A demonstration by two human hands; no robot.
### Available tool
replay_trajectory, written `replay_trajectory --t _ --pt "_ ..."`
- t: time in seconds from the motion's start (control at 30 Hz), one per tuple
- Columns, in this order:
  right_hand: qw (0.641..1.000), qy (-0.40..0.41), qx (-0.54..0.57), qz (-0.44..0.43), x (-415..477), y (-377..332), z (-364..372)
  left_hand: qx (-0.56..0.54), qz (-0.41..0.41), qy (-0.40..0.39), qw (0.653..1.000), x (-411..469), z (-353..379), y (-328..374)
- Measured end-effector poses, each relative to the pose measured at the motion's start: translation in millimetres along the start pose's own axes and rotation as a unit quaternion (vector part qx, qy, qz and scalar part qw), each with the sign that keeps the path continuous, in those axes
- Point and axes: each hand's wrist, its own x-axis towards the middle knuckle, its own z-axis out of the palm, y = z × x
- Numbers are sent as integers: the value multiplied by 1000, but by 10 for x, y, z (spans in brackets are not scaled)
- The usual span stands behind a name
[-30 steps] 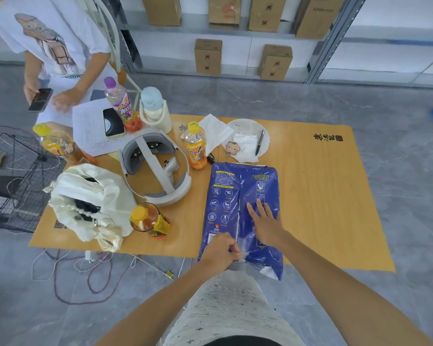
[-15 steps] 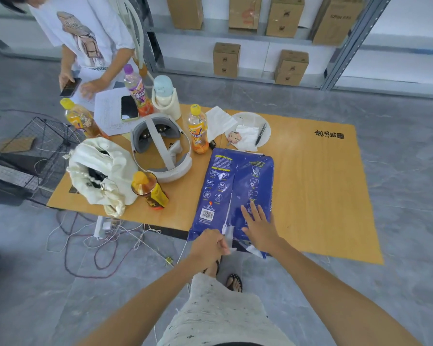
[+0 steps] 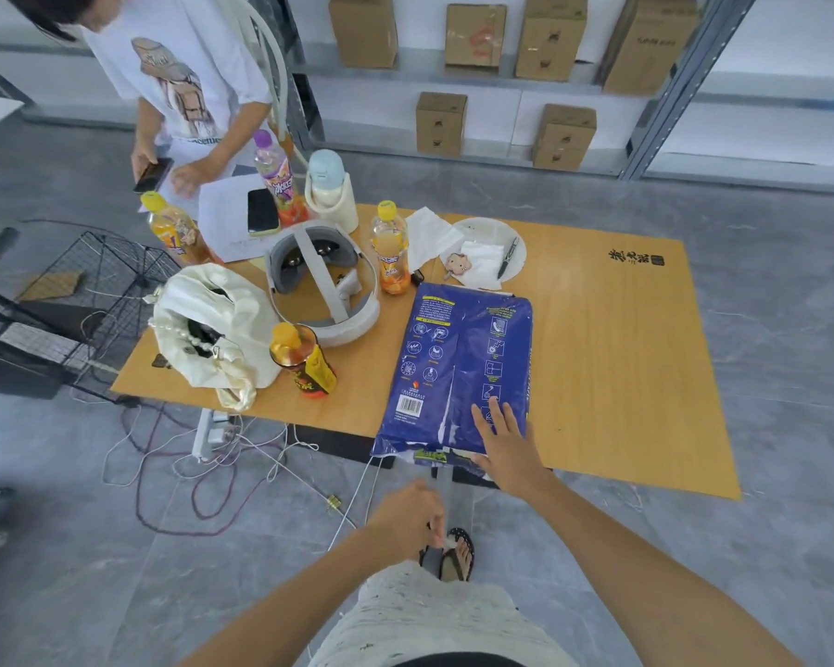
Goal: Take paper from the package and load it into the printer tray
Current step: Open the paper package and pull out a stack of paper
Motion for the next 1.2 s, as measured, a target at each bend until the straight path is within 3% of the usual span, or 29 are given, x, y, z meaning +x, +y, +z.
replay_trajectory --t 0.17,0.27,0.4,0.47,0.57,0.67,0.73,0.8,0.93,1.0,1.07,1.2 --pt "1000 1 -12 6 -11 -22 22 100 46 0 994 11 -186 -12" --pt "1000 -1 -9 14 -22 -34 33 182 126 83 972 101 -316 -49" --pt "1000 4 -21 19 -9 -24 42 144 224 199 943 247 -583 -75" --pt "1000 2 -6 24 -1 -15 42 95 239 182 949 271 -724 -25" --pt "1000 5 -10 27 16 -17 41 7 170 16 985 289 -768 49" --pt "999 30 3 32 36 -46 23 -4 112 -112 987 267 -557 2" --pt "998 53 7 34 47 -61 17 -48 63 -151 985 233 -385 -86" --pt "997 65 9 36 51 -62 13 -94 48 -104 989 219 -270 -163" --pt "997 61 12 41 76 -45 13 -121 5 133 984 341 -281 -279" --pt "997 57 2 48 83 -56 20 -81 -6 207 975 468 -391 -328" --pt "997 55 -3 61 103 -79 35 -31 -12 215 976 612 -497 -371" --pt "997 45 7 70 164 -112 39 83 -48 142 985 839 -553 -424"
